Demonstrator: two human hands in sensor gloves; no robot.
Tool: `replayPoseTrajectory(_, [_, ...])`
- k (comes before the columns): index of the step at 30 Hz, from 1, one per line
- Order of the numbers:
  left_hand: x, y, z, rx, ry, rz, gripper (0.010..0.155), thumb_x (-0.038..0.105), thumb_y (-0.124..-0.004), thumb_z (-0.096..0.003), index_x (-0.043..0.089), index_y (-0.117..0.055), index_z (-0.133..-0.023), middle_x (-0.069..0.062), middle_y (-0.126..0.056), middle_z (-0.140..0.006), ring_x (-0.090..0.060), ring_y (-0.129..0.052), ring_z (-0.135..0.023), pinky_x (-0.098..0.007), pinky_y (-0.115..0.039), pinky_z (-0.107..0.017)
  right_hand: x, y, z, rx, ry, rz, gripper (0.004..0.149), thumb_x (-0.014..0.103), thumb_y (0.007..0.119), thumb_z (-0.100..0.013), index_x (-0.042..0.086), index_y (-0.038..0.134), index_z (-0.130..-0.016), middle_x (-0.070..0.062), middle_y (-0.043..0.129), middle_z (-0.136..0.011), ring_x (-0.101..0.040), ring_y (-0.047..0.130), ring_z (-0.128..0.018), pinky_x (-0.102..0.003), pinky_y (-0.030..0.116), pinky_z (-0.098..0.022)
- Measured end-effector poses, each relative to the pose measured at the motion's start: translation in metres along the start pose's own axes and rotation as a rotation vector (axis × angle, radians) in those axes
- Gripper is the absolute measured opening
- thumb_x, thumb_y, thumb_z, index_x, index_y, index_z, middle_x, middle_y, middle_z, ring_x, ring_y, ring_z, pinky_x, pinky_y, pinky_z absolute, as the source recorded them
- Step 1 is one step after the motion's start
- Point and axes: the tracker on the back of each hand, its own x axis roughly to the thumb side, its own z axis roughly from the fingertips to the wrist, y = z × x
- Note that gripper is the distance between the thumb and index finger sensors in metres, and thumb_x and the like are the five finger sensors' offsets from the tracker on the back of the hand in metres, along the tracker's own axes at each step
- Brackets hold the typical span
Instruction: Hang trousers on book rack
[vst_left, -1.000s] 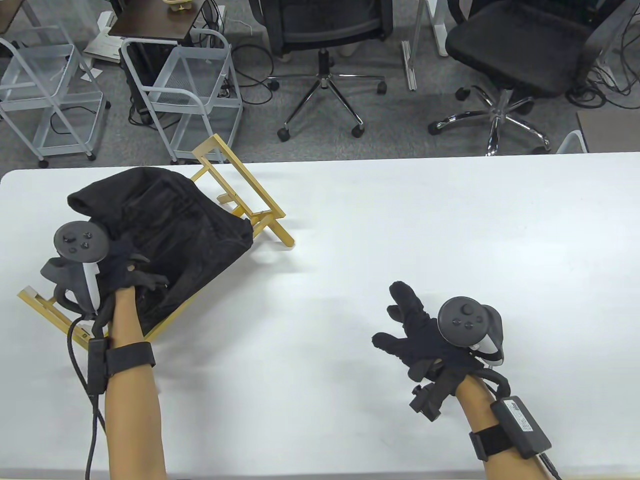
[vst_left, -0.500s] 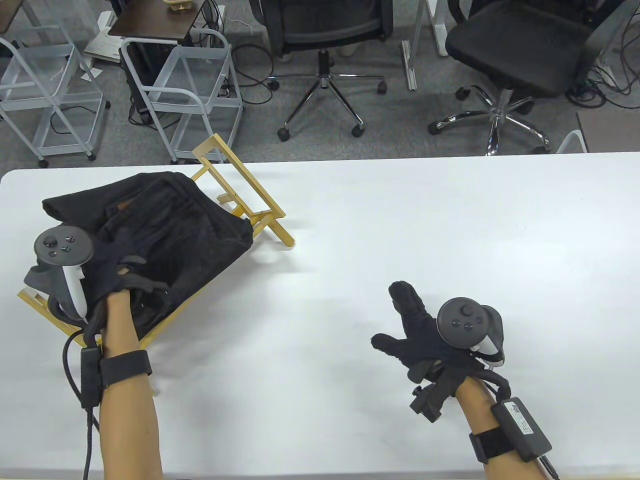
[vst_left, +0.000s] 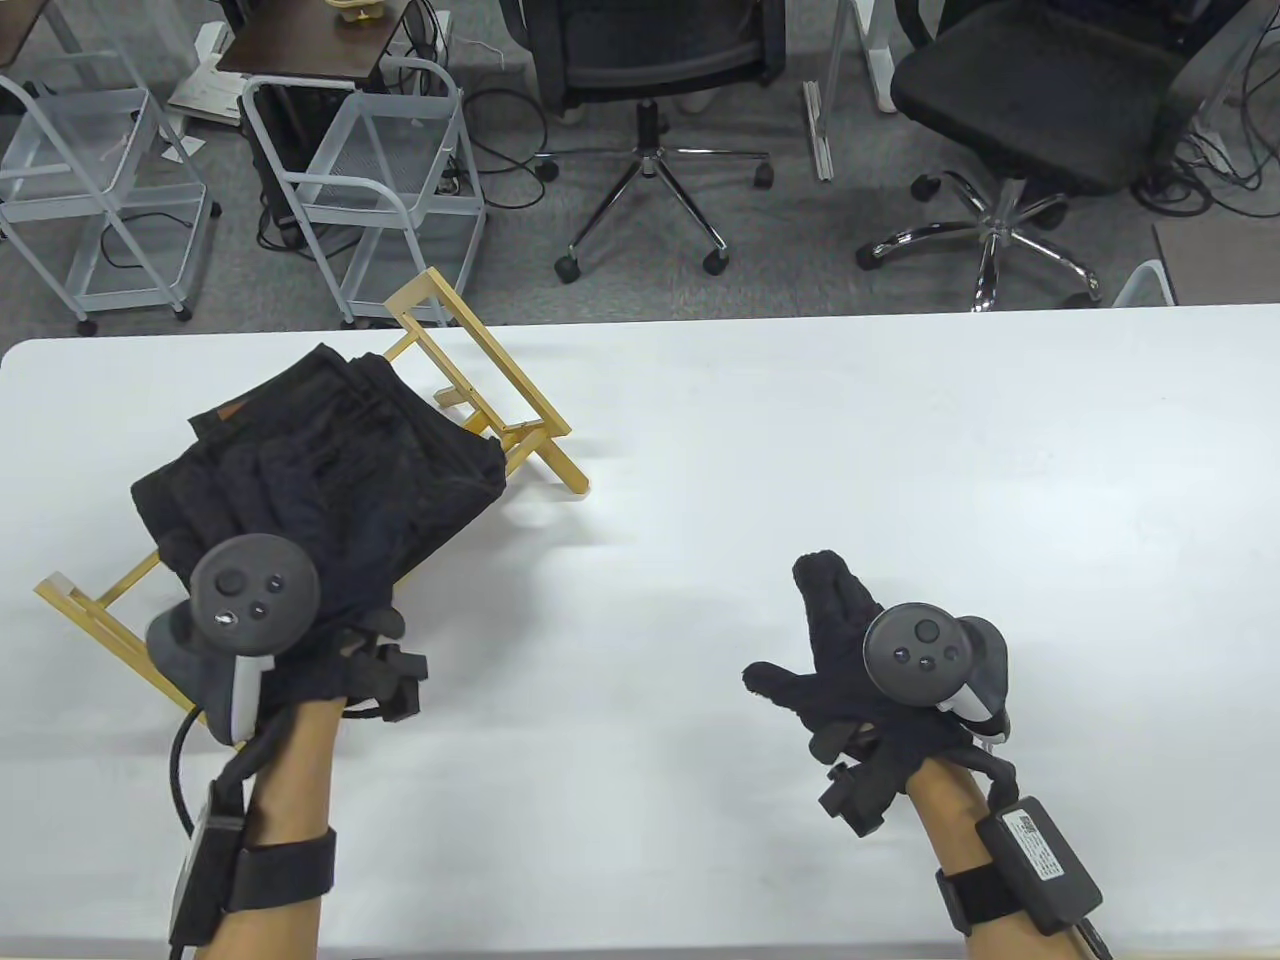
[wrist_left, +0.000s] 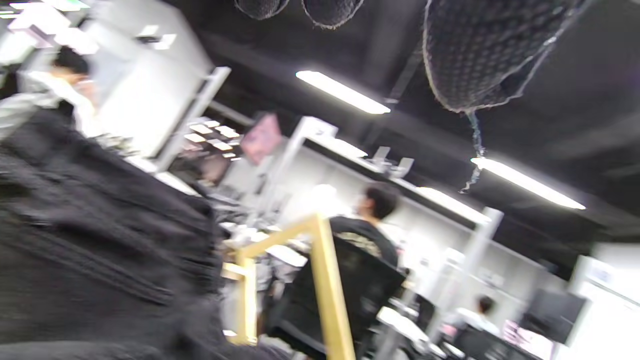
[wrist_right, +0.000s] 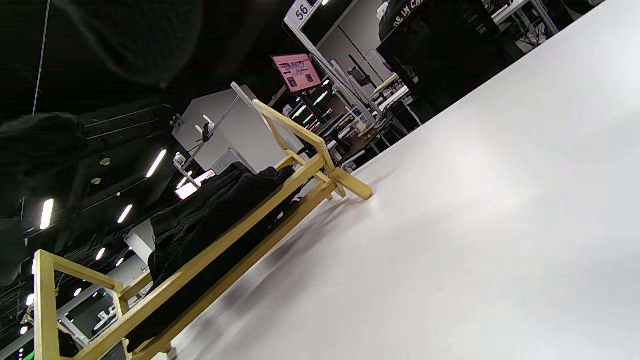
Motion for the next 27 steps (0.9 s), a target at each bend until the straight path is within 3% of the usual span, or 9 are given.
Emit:
replayPoseTrajectory(4, [0.042, -0.027, 0.036, -0.02, -0.247, -0.033, 0.089, 0.064, -0.079, -0.037, 0.024, -0.04, -0.107, -0.008, -0.042, -0.12, -0.04, -0.019, -0.113, -0.067, -0.008, -0.07, 0.01, 0.002, 0.003, -0.029, -0.031, 0.08, 0.106, 0.062, 0.079, -0.036, 0.002, 0.021, -0.101, -0.031, 0.02, -0.109, -0.062, 0.029, -0.096, -0.08, 0.03, -0.057])
replayPoseTrajectory(6, [0.053, -0.044, 0.048, -0.056, -0.305, -0.006, 0.088, 0.065, -0.078, -0.0367, 0.025, -0.042, -0.106, -0.007, -0.045, -0.12, -0.039, -0.024, -0.114, -0.068, -0.01, -0.07, 0.012, 0.003, 0.003, -0.039, -0.046, 0.126, 0.106, 0.062, 0.079, -0.036, 0.002, 0.021, -0.101, -0.031, 0.02, -0.109, -0.063, 0.028, -0.095, -0.08, 0.03, -0.057])
replayPoseTrajectory(10, [0.066, -0.085, 0.066, -0.198, -0.409, 0.04, 0.088, 0.065, -0.078, -0.0359, 0.026, -0.043, -0.106, -0.006, -0.046, -0.12, -0.038, -0.026, -0.115, -0.068, -0.011, -0.072, 0.015, 0.005, 0.003, -0.047, -0.055, 0.176, 0.106, 0.063, 0.079, -0.035, 0.003, 0.021, -0.101, -0.029, 0.019, -0.109, -0.061, 0.026, -0.097, -0.08, 0.029, -0.058])
replayPoseTrajectory(14, [0.069, -0.113, 0.074, -0.242, -0.513, -0.037, 0.088, 0.067, -0.076, -0.0355, 0.026, -0.043, -0.106, -0.005, -0.048, -0.119, -0.038, -0.029, -0.115, -0.068, -0.015, -0.072, 0.02, 0.01, 0.007, -0.053, -0.092, 0.232, 0.106, 0.063, 0.079, -0.034, 0.004, 0.022, -0.101, -0.028, 0.02, -0.11, -0.061, 0.026, -0.097, -0.08, 0.028, -0.058])
replayPoseTrajectory(18, [0.065, -0.134, 0.082, -0.419, -0.523, 0.03, 0.089, 0.067, -0.077, -0.0356, 0.025, -0.042, -0.106, -0.006, -0.046, -0.119, -0.038, -0.026, -0.114, -0.068, -0.011, -0.071, 0.026, 0.016, 0.007, -0.053, -0.139, 0.323, 0.105, 0.063, 0.079, -0.034, 0.004, 0.024, -0.101, -0.028, 0.021, -0.11, -0.06, 0.029, -0.097, -0.08, 0.029, -0.059])
replayPoseTrajectory(27, [0.061, -0.137, 0.081, -0.444, -0.485, 0.061, 0.091, 0.069, -0.076, -0.0351, 0.025, -0.041, -0.107, -0.007, -0.046, -0.119, -0.039, -0.028, -0.114, -0.068, -0.014, -0.071, 0.025, 0.038, 0.007, 0.033, -0.155, 0.438, 0.104, 0.063, 0.079, -0.033, 0.004, 0.025, -0.101, -0.027, 0.023, -0.11, -0.06, 0.032, -0.097, -0.08, 0.031, -0.058])
